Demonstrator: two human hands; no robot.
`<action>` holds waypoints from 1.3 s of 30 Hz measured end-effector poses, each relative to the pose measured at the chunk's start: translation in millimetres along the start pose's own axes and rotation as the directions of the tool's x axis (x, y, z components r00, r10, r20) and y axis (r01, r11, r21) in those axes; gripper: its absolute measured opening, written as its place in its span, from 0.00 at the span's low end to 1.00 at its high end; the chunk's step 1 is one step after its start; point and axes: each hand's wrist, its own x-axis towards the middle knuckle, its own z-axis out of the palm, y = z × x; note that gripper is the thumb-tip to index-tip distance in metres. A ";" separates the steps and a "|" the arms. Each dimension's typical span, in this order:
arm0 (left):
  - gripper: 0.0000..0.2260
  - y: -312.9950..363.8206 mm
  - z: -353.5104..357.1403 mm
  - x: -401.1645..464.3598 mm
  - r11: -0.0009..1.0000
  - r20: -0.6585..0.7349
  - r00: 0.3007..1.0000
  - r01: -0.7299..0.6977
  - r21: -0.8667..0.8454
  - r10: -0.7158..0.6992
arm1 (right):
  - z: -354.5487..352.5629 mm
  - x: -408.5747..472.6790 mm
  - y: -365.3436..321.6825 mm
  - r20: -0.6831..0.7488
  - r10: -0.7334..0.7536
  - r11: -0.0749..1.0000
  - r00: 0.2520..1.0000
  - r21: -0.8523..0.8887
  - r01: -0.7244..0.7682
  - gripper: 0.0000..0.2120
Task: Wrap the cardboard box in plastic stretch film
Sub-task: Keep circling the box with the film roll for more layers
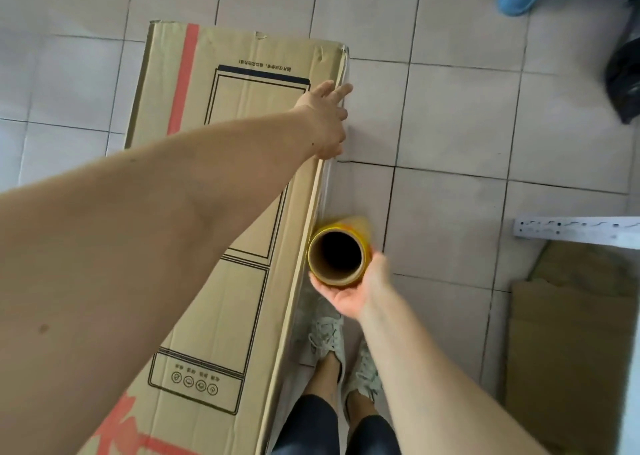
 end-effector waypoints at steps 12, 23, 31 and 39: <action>0.26 59.5 36.9 -49.5 0.993 -0.073 0.991 -0.104 0.060 0.108 | -26.0 0.0 -11.2 -0.158 -0.199 0.874 0.967 -0.476 0.102 0.17; 0.25 57.7 39.9 -47.1 0.992 -0.102 0.987 -0.121 0.034 0.124 | 23.0 -18.5 -10.4 -0.094 -0.242 0.586 0.966 -0.807 0.069 0.27; 0.26 61.7 35.2 -46.7 0.996 -0.048 0.996 -0.078 0.037 0.080 | -50.2 8.3 52.7 -0.065 -0.068 0.984 0.996 -0.171 0.056 0.27; 0.26 89.4 42.9 -68.9 0.988 -0.027 0.990 -0.135 0.079 0.137 | -93.4 7.5 86.3 0.029 0.072 0.996 0.997 0.043 -0.073 0.26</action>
